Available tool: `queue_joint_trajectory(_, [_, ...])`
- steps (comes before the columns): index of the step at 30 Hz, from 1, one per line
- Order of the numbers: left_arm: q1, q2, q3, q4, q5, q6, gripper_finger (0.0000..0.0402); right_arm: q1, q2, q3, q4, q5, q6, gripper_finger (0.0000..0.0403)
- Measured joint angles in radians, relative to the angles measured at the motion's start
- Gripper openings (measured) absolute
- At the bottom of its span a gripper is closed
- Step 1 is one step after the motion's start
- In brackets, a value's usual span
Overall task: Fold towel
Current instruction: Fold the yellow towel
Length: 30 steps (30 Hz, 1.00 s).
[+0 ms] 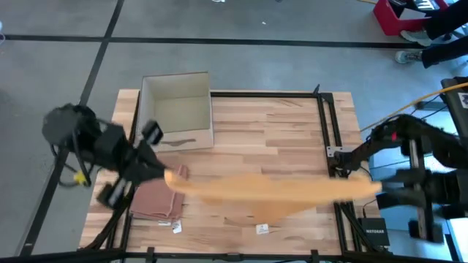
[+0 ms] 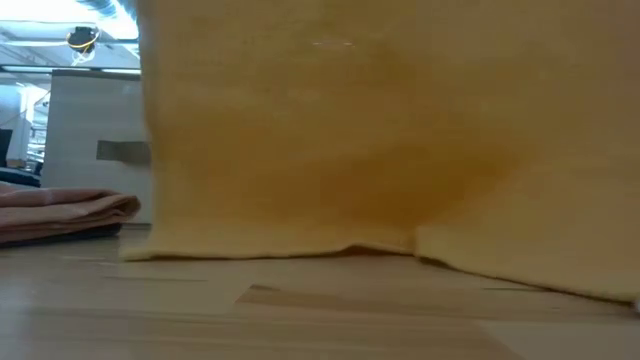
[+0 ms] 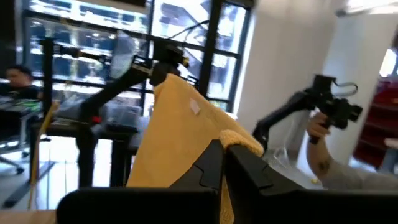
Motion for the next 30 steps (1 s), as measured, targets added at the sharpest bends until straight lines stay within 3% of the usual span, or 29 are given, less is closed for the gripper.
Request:
queue_joint_trajectory(5, [-0.086,0.080,0.000,0.046,-0.076,0.044,0.0005,0.007,0.077,0.000,0.022,-0.054,0.052,0.0001])
queue_joint_trajectory(9, [-0.145,0.140,-0.001,0.131,-0.113,0.079,0.0005,0.006,0.136,0.000,0.147,-0.122,0.037,0.0001])
queue_joint_trajectory(16, [-0.259,0.216,-0.001,0.576,-0.129,0.446,0.0005,0.005,0.193,0.000,0.619,-0.202,-0.335,0.0001])
queue_joint_trajectory(21, [-0.307,0.214,-0.001,0.738,-0.198,0.713,0.0005,0.004,0.197,0.018,0.842,-0.131,-0.636,0.0001])
queue_joint_trajectory(26, [-0.305,0.176,0.000,0.792,-0.332,0.852,0.0005,0.001,0.144,0.019,0.876,-0.107,-0.736,0.0001])
queue_joint_trajectory(30, [-0.284,0.154,0.000,0.800,-0.358,0.883,0.0005,-0.024,0.103,0.021,0.876,-0.092,-0.766,0.0001])
